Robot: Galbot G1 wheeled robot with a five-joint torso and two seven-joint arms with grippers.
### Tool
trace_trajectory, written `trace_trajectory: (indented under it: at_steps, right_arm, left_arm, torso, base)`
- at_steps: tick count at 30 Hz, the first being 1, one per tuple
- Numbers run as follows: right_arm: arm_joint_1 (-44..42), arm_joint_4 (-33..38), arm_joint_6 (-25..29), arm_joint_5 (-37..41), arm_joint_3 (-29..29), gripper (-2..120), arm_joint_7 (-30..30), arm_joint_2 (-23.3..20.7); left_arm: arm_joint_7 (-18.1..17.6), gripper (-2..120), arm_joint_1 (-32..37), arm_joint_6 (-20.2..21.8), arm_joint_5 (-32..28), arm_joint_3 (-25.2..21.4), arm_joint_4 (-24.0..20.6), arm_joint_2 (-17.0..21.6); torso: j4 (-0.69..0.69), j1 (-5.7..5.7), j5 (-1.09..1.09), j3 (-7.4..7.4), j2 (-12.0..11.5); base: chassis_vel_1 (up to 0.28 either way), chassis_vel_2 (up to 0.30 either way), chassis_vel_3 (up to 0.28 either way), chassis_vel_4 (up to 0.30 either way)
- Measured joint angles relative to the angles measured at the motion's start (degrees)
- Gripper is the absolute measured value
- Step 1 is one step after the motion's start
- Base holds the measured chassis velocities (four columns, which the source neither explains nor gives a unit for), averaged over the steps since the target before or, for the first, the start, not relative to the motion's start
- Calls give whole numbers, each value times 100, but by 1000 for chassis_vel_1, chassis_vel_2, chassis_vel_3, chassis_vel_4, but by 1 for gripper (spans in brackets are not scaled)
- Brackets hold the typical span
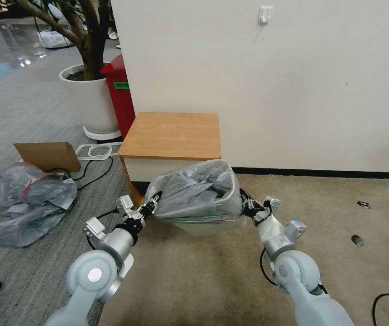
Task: Pick up the garbage bag from the table and place it over the trash can.
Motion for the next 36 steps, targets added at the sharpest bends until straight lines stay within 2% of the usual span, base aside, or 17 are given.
trace_trajectory:
  at_steps: [3, 5, 9, 10, 14, 15, 19, 20, 22, 23, 25, 26, 28, 29, 30, 33, 36]
  right_arm:
    - [-188, 255, -40, 73, 36, 17, 107, -30]
    - [-293, 355, -30, 67, 49, 20, 120, -56]
    - [-665, 709, 48, 127, 115, 38, 143, -161]
    - [-665, 709, 48, 127, 115, 38, 143, -161]
    - [-757, 1347, 75, 390, 304, 57, 381, -316]
    - [-757, 1347, 75, 390, 304, 57, 381, -316]
    - [-319, 2055, -169, 473, 204, 75, 258, -1103]
    - [-319, 2055, -169, 473, 204, 75, 258, -1103]
    - [-80, 2212, -310, 475, 25, 80, 107, -1499]
    - [278, 2382, -571, 445, -341, 81, 15, -1934]
    - [903, 2494, -986, 434, -1146, 73, 31, -2564]
    - [903, 2494, -986, 434, -1146, 73, 31, -2564]
    - [1674, 2476, -1373, 421, -2009, 65, 63, -2949]
    - [2055, 2418, -1539, 367, -2447, 59, 85, -3033]
    - [2055, 2418, -1539, 367, -2447, 59, 85, -3033]
    - [3085, 2135, -1889, -14, -3722, 43, 154, -3058]
    - [3438, 2073, -2227, -50, -4100, 35, 200, -3121]
  left_arm:
    - [-25, 6, -46, 8, 201, 23, 103, 27]
    - [-28, 6, -56, 17, 319, 32, 163, 39]
    - [-56, 6, -46, 73, 541, 36, 318, 77]
    - [-56, 6, -46, 73, 541, 36, 318, 77]
    - [-89, 6, -10, 95, 854, 76, 368, 157]
    - [-89, 6, -10, 95, 854, 76, 368, 157]
    - [-89, 6, -7, 75, 1548, 300, 383, 359]
    - [-89, 6, -7, 75, 1548, 300, 383, 359]
    - [-89, 6, -7, 58, 1769, 376, 378, 435]
    - [-89, 6, -10, 35, 2059, 465, 347, 495]
    - [-90, 6, -19, -35, 2591, 603, 305, 531]
    - [-90, 6, -19, -35, 2591, 603, 305, 531]
    - [-80, 6, -19, -107, 3084, 729, 262, 541]
    - [-70, 6, -17, -135, 3268, 787, 236, 551]
    - [-70, 6, -17, -135, 3268, 787, 236, 551]
    - [-25, 6, 1, -225, 3734, 921, 126, 595]
    - [75, 6, -1, -300, 4001, 938, 94, 615]
  torso:
    - [-1, 0, -1, 0, 0]
    - [0, 0, -1, 0, 0]
    - [-1, 0, -1, 0, 0]
    - [-1, 0, -1, 0, 0]
    - [-1, 0, 1, -1, 0]
    - [-1, 0, 1, -1, 0]
    - [-1, 0, 0, -1, 0]
    - [-1, 0, 0, -1, 0]
    - [-1, 0, 0, 0, 0]
    - [0, 0, -1, -1, 0]
    - [0, 0, 0, 0, 0]
    - [0, 0, 0, 0, 0]
    - [1, 0, -2, 0, 0]
    - [1, 0, -1, 0, 0]
    - [1, 0, -1, 0, 0]
    - [2, 0, 0, 0, 0]
    - [1, 0, 0, 0, 0]
  base:
    - [0, 0, 0, 0]
    - [0, 0, 0, 0]
    - [0, 0, 0, 0]
    - [0, 0, 0, 0]
    - [0, 0, 0, 0]
    - [0, 0, 0, 0]
    - [0, 0, 0, 0]
    - [0, 0, 0, 0]
    - [0, 0, 0, 0]
    - [0, 0, 0, 0]
    - [0, 0, 0, 0]
    - [0, 0, 0, 0]
    - [0, 0, 0, 0]
    - [0, 0, 0, 0]
    - [0, 0, 0, 0]
    - [0, 0, 0, 0]
    - [0, 0, 0, 0]
